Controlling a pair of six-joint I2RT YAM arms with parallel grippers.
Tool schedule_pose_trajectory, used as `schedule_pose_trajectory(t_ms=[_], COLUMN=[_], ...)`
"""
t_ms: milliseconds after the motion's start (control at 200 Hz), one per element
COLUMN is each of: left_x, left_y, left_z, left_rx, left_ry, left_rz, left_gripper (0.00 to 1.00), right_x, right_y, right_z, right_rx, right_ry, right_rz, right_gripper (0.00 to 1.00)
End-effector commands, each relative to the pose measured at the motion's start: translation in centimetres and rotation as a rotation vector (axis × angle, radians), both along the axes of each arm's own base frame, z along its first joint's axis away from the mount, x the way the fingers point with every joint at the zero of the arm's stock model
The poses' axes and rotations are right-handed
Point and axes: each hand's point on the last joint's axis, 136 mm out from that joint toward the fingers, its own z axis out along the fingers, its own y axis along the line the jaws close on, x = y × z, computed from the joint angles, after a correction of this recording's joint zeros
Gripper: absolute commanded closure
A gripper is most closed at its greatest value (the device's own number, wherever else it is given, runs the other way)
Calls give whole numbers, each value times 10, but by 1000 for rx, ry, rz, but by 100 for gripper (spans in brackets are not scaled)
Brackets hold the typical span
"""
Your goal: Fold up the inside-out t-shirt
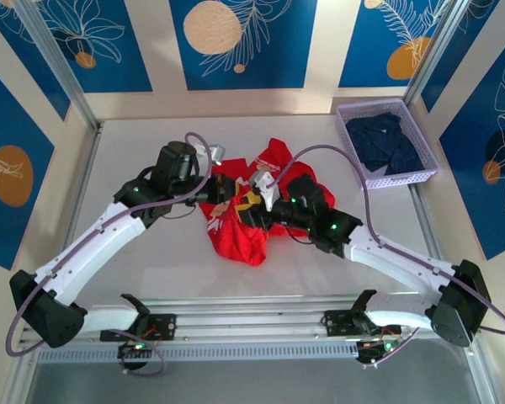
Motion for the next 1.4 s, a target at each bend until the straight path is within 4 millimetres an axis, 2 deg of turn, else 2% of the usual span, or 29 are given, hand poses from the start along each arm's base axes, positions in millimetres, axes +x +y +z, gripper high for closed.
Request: schedule_pose_trajectory(t_ms=[0, 120, 305, 365, 465, 515, 695, 775, 865, 960, 1045, 1190, 1280, 1395], left_x=[-1, -2, -1, -1, -1, 0, 5, 9, 11, 10, 1, -13, -10, -6], left_y=[-2, -2, -3, -4, -3, -2, 5, 12, 23, 34, 30, 7, -4, -20], left_z=[3, 2, -1, -1, -2, -1, 3, 7, 10, 3, -12, -38, -50, -51], left_rx=[-34, -34, -31, -30, -26, -24, -2, 9, 30, 54, 17, 11, 56, 45], left_ry=[4, 7, 16, 16, 16, 10, -22, -54, -103, -151, -169, -183, -202, -223], left_rz=[-15, -16, -19, -20, -15, -12, 23, 53, 91, 123, 78, -42, -84, -140], left_gripper=[100, 100, 100, 100, 100, 100, 100, 87, 65, 54, 49, 48, 48, 48], right_x=[17, 27, 32, 33, 32, 32, 25, 22, 22, 27, 32, 36, 39, 41], right_y=[5, 7, 8, 8, 5, 3, -6, -11, -18, -27, -33, -39, -43, -47], right_z=[14, 17, 25, 26, 23, 20, 11, 12, 16, 22, 29, 39, 43, 43], right_rx=[-3, 0, 17, 19, 6, -3, -18, 1, 49, 117, 184, 266, 300, 323], right_ry=[-73, -91, -108, -109, -104, -98, -54, -8, 67, 169, 257, 382, 442, 490], right_rz=[-43, -74, -90, -94, -98, -100, -93, -86, -90, -103, -107, -91, -78, -80], right_gripper=[59, 58, 60, 67, 91, 98, 100, 100, 100, 100, 100, 100, 100, 100])
